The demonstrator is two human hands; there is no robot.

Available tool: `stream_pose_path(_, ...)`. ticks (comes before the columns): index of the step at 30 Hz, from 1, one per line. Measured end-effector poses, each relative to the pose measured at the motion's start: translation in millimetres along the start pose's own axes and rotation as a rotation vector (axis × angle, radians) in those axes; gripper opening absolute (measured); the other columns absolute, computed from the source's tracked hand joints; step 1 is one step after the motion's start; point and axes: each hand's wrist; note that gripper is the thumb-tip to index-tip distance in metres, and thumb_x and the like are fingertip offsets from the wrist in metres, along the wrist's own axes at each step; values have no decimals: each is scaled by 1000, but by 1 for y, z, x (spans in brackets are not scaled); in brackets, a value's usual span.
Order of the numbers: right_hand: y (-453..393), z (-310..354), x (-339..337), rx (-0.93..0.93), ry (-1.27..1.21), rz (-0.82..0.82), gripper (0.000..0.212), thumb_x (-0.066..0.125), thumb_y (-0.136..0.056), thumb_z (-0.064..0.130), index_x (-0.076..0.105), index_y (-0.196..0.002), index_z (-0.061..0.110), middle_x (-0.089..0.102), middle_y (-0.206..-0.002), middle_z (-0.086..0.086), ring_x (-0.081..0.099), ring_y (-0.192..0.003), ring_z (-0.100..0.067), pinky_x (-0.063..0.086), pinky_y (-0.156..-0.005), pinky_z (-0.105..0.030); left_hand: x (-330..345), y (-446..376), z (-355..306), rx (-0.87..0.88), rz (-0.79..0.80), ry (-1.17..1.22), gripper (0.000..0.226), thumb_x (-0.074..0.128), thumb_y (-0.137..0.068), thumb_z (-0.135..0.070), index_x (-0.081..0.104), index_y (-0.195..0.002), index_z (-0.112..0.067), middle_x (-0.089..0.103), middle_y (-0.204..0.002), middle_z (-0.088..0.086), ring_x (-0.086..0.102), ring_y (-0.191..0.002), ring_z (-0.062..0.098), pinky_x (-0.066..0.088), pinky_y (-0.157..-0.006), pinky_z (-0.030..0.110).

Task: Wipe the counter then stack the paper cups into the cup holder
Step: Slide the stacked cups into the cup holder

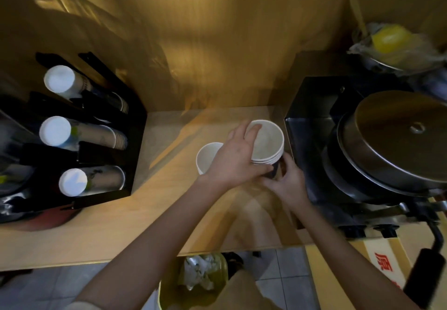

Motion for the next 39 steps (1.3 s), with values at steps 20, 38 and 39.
stream_pose_path(20, -16, 205, 86, 121, -838, 394, 87, 77, -56, 58, 48, -130, 22, 57, -132, -9, 59, -111, -19, 44, -98, -31, -242, 75, 66, -67, -603, 352, 75, 73, -50, -57, 53, -116, -30, 57, -124, -4, 51, -115, 15, 45, -99, 40)
stream_pose_path(38, -58, 330, 180, -153, -905, 159, 54, 74, -73, 9, 51, -122, 13, 65, -113, -1, 64, -104, -13, 55, -86, -31, -258, 98, 177, -166, -840, 293, 52, 48, -84, -33, 44, -133, -16, 41, -143, 4, 34, -127, 4, 26, -107, 21)
stream_pose_path(39, -60, 335, 181, -218, -817, 134, 59, 78, -69, 10, 51, -122, 11, 65, -112, -1, 65, -101, -11, 56, -82, -25, -260, 96, 178, -192, -860, 345, 46, 47, -86, -31, 49, -129, -17, 47, -139, 3, 40, -124, 4, 30, -105, 20)
Point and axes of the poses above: each hand's wrist, its own y-axis away from the middle knuckle, its own x-axis out of the palm, z = x × y
